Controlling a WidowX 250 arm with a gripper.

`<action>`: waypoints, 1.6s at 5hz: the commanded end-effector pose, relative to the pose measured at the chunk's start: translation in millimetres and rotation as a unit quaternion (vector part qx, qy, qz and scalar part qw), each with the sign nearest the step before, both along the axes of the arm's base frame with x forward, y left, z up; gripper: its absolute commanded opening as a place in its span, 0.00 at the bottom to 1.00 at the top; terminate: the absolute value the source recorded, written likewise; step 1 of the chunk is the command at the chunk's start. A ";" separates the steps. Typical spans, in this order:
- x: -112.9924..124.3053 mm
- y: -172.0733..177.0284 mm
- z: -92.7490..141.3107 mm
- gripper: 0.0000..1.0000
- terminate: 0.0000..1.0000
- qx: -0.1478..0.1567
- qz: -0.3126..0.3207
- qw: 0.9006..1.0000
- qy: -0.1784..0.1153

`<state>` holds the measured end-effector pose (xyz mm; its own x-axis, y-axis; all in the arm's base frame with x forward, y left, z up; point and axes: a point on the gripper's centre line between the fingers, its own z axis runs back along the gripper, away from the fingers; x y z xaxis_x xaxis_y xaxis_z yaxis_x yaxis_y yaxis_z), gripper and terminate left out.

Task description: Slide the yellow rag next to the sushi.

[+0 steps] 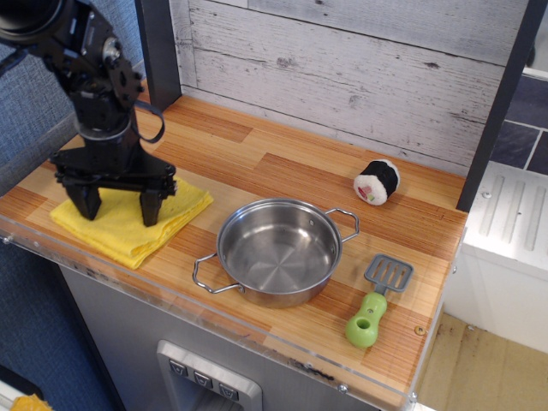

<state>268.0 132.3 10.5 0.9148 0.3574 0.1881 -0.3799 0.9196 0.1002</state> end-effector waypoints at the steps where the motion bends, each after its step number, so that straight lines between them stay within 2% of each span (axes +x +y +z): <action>1: 43.7 -12.4 1.5 1.00 0.00 -0.003 -0.036 0.999 -0.027; 3: 102.4 -11.9 1.0 1.00 0.00 -0.003 -0.064 0.997 -0.048; 4: 123.5 -25.7 2.4 1.00 0.00 -0.004 -0.068 0.996 -0.053; 5: 127.8 -38.2 8.3 1.00 0.00 0.002 -0.070 0.996 -0.054; 6: 122.0 -52.4 15.0 1.00 0.00 0.004 -0.063 0.996 -0.057; 8: 116.6 -65.9 44.1 1.00 0.00 0.011 -0.059 0.995 -0.082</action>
<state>383.8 72.8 31.1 0.9249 0.2545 0.2826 -0.2860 0.9552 0.0756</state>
